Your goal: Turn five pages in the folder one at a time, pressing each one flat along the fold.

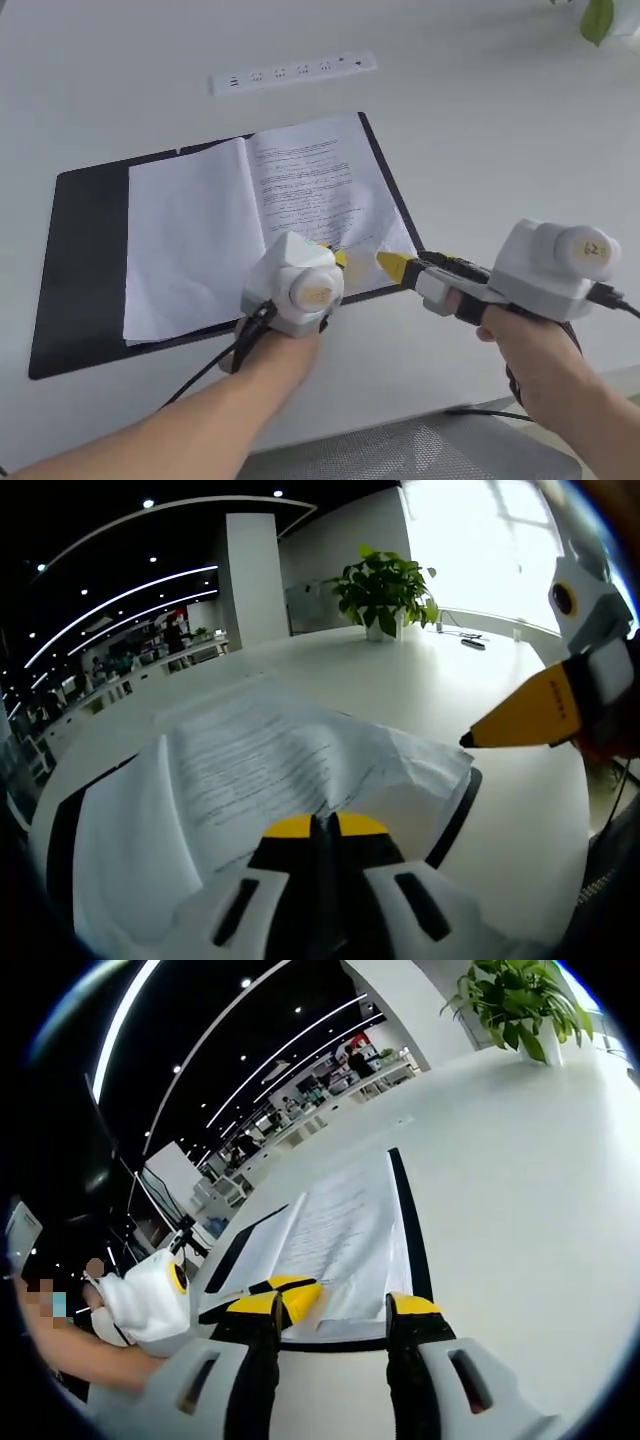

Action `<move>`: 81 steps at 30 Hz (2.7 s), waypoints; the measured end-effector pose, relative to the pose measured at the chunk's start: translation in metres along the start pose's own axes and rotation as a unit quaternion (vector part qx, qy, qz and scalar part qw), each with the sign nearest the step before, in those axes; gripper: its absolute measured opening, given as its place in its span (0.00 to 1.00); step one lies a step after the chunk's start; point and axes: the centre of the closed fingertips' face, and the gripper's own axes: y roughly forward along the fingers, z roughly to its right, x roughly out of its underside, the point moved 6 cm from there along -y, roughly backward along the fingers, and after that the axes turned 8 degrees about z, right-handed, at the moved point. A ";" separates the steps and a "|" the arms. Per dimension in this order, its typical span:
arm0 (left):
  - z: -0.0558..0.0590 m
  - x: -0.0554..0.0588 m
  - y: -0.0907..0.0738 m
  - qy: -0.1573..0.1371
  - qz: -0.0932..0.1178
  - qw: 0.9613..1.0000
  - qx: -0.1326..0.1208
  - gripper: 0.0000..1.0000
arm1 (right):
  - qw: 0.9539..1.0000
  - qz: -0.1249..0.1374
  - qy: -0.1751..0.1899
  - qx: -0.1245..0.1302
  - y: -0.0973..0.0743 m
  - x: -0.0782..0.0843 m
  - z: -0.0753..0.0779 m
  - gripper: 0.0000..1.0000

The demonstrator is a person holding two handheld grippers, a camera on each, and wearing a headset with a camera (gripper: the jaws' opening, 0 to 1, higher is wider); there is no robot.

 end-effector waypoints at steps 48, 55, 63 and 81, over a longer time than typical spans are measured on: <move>-0.001 0.000 0.000 -0.012 0.001 1.000 0.000 0.05 | 0.999 -0.003 0.027 0.022 0.006 0.005 0.018 0.05; 0.000 -0.001 0.000 -0.016 0.002 1.000 -0.002 0.05 | 0.999 0.002 0.031 0.029 0.007 0.003 0.021 0.00; -0.001 -0.002 -0.001 -0.025 0.001 1.000 0.000 0.06 | 0.999 0.015 0.045 0.027 0.006 0.000 0.016 0.00; -0.032 -0.017 -0.049 -0.077 0.022 0.997 0.003 0.07 | 0.997 0.057 0.038 -0.047 0.013 -0.024 -0.043 0.00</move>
